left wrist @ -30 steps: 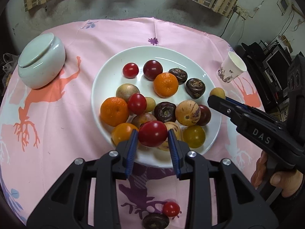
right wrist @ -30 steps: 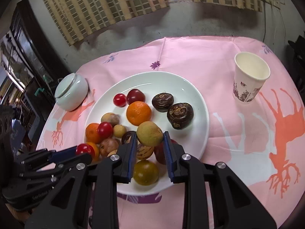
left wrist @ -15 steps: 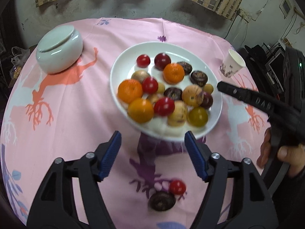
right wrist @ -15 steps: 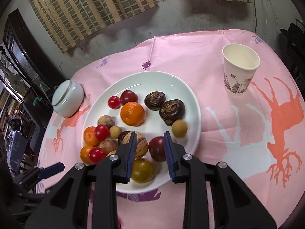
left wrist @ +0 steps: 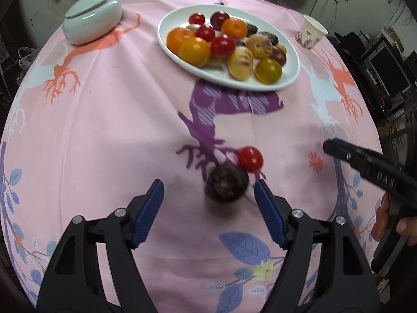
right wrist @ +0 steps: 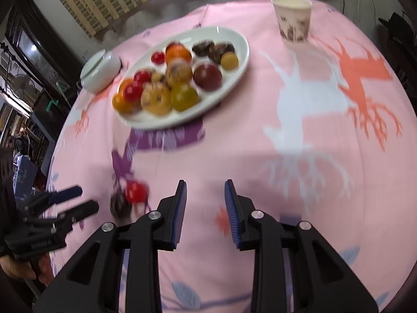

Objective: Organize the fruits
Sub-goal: 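Move both open grippers back to the remaining fruits, then grasp the dark brown fruit with the left gripper while the right grasps the last cherry tomato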

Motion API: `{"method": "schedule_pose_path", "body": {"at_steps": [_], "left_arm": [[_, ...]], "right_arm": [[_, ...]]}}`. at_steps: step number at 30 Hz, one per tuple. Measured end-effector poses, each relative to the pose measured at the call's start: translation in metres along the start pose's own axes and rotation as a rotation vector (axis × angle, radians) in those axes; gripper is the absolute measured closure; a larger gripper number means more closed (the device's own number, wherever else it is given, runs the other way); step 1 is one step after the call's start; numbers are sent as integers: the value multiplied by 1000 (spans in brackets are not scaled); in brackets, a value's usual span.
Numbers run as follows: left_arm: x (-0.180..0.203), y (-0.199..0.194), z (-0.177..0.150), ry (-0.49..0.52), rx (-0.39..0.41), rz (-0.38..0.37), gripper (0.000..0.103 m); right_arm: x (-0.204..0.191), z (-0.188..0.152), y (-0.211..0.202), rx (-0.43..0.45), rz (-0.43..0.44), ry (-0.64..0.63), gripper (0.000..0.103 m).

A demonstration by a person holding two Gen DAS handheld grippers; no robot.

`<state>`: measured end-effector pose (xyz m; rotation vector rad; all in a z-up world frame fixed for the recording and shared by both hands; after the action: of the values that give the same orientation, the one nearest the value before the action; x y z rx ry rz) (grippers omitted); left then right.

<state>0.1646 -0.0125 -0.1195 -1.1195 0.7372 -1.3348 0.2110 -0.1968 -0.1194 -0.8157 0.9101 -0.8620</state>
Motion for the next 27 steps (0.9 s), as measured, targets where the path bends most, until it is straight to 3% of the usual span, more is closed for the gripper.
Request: {"method": "schedule_pose_path", "body": {"at_steps": [5, 9, 12, 14, 17, 20, 23, 27], "left_arm": [[12, 8, -16, 26, -28, -1, 29], [17, 18, -19, 56, -40, -3, 29], [21, 29, -19, 77, -56, 9, 29], [22, 33, -17, 85, -56, 12, 29], [23, 40, -13, 98, -65, 9, 32], [20, 48, -8, 132, -67, 30, 38], [21, 46, -4, 145, -52, 1, 59], [17, 42, -4, 123, -59, -5, 59]], "right_arm": [[2, -36, -4, -41, 3, 13, 72], [2, -41, -8, -40, 22, 39, 70], [0, -38, -12, -22, 43, 49, 59], [-1, -36, -13, -10, 53, 51, 46], [-2, -34, -11, -13, 68, 64, 43], [-3, -33, -5, -33, 77, 75, 43], [-5, -32, -2, -37, 77, 65, 43], [-9, -30, 3, -44, 76, 52, 43]]}}
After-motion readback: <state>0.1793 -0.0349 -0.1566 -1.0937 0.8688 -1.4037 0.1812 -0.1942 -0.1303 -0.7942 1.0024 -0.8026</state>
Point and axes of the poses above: each gripper's, at about its wrist camera, not at the fingertips, and y roughly the way its jaws point, x to its right, z to its top, the point moved 9 cm from there along y, roughly the way its jaws point, and after that the axes turned 2 degrees about -y, right-handed, at the moved point
